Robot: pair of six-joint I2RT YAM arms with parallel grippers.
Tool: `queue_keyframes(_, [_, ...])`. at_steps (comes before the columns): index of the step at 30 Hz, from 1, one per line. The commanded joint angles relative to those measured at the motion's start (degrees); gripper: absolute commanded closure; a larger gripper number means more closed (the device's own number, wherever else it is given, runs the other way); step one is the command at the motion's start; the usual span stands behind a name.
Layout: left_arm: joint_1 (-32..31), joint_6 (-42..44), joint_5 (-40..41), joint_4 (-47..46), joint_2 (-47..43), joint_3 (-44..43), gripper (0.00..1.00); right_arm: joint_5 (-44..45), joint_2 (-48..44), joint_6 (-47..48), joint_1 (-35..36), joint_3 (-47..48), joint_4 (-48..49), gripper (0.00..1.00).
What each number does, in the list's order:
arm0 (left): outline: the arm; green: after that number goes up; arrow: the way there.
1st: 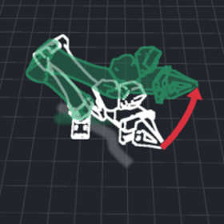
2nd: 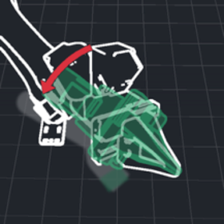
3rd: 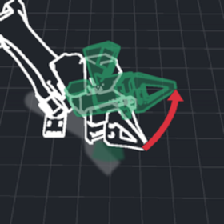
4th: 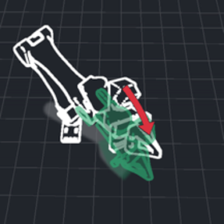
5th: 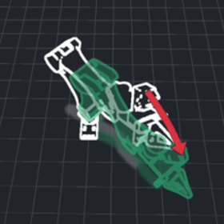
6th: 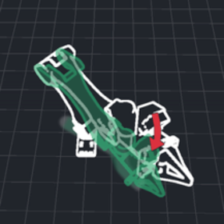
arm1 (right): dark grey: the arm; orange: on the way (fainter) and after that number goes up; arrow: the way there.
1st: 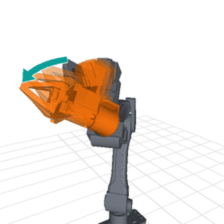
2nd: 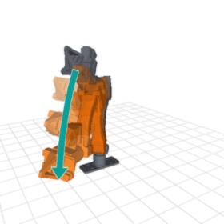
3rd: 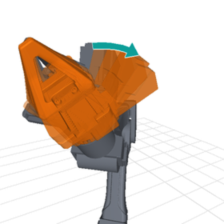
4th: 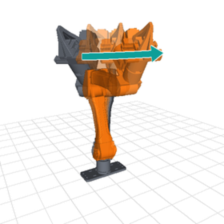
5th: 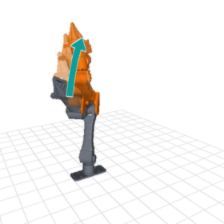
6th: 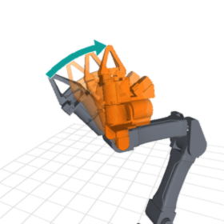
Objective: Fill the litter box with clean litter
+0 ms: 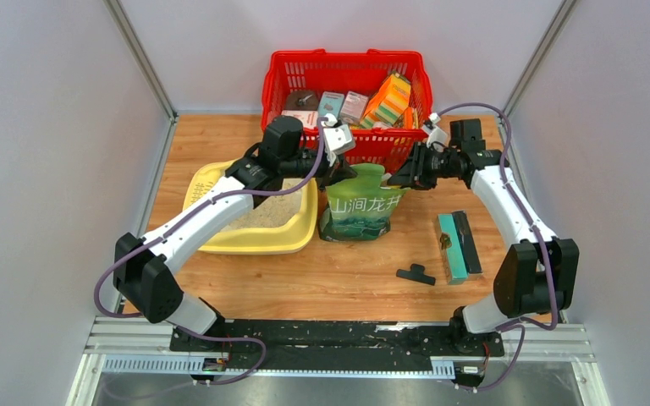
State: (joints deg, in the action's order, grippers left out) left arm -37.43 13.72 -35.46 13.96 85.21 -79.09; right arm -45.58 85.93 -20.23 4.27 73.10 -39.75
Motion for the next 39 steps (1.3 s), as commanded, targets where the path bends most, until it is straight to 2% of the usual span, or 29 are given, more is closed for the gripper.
queue_keyframes(1, [0.52,6.58,-0.05,0.36,-4.53,-6.25,1.00,-6.43,-2.61,-3.76,-5.92,0.37,-0.51,1.00])
queue_keyframes(8, [0.52,9.40,0.48,2.30,-1.81,-10.99,1.00,-14.79,-2.52,-3.94,-13.93,-0.33,1.16,1.00])
queue_keyframes(12, [0.52,10.01,0.22,1.95,1.62,-17.13,1.00,-16.03,-2.70,-4.12,-16.31,-0.15,0.81,1.00])
queue_keyframes(17, [0.52,10.45,0.13,1.69,4.26,-20.66,1.00,-16.47,-2.52,-3.50,-17.37,1.60,-0.25,1.00])
queue_keyframes(28, [0.52,12.21,0.40,2.57,2.07,-16.01,1.00,-17.79,-3.75,-7.19,-19.92,1.26,1.60,1.00])
queue_keyframes(31, [0.52,11.34,0.13,3.18,1.28,-15.22,1.00,-14.73,-5.24,-10.17,-20.01,0.47,2.73,1.00])
queue_keyframes(35, [0.52,10.98,0.04,4.93,0.75,-15.22,1.00,-14.18,-8.05,-20.09,-20.36,-3.48,8.28,1.00])
queue_keyframes(39, [0.52,10.98,0.39,5.99,-0.04,-14.52,1.00,-16.11,-8.85,-19.42,-20.44,-5.24,10.30,1.00])
